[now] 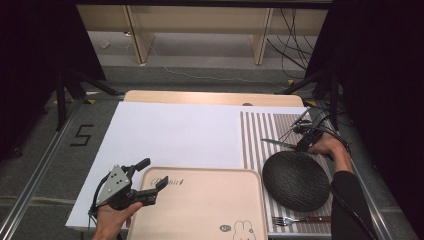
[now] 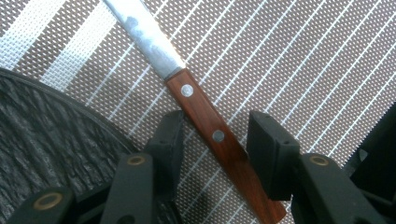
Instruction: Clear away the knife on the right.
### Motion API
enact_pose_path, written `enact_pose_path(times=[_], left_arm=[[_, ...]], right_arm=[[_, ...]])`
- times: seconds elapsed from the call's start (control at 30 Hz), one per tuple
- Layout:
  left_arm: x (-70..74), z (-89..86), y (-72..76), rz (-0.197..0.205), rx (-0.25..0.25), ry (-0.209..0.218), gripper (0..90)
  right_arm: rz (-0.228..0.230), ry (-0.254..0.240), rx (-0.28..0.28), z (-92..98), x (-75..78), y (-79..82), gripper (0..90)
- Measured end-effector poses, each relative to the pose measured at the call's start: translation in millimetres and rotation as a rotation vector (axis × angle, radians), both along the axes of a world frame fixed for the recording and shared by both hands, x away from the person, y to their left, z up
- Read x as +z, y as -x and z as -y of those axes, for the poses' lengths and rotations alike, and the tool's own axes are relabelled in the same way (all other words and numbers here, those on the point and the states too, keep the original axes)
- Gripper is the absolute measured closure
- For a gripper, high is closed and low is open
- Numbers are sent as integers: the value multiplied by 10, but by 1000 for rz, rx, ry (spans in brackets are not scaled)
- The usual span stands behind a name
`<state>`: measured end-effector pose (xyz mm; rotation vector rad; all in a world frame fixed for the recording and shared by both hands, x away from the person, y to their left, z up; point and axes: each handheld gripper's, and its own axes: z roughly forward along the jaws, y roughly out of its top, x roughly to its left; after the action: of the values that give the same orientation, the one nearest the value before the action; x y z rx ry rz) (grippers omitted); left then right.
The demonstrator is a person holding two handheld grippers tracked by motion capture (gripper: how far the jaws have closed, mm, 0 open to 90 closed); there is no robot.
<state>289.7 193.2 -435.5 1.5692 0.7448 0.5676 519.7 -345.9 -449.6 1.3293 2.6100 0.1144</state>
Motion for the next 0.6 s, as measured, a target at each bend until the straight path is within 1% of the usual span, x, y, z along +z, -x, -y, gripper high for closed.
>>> enact_pose_path(times=[0.1, 0.17, 0.2, 0.23, 0.27, 0.33, 0.37, 0.43, 0.47, 0.6], left_arm=[[0, -3, 1, -3, -1, 5, 181], [0, -7, -2, -2, -1, 5, 180], [0, -7, -2, -2, 0, 6, 181], [0, -8, -2, -2, 1, 4, 180], [-1, -8, -2, -1, 1, 3, 181], [-4, -5, -2, -3, -1, 2, 181], [-4, -5, -2, -3, -1, 2, 181], [-3, -4, 1, -3, 0, 3, 181], [-4, -3, 0, -3, 0, 3, 181], [-5, -3, -1, -3, -1, 2, 181]], right_arm=[[8, 4, 23, -6, -7, 6, 622], [-5, -1, 17, -27, 2, 13, 662], [-6, 14, 44, -28, 2, 7, 672], [-6, 17, 41, -40, 4, 10, 693], [-1, 17, 28, -59, 1, 12, 723], [1, 15, 35, -59, -2, 9, 739], [-5, 13, 29, -71, -2, 16, 751], [4, 24, 56, -61, -11, 12, 756], [1, 21, 44, -67, -9, 14, 758], [-4, 29, 40, -77, -4, 9, 762]])
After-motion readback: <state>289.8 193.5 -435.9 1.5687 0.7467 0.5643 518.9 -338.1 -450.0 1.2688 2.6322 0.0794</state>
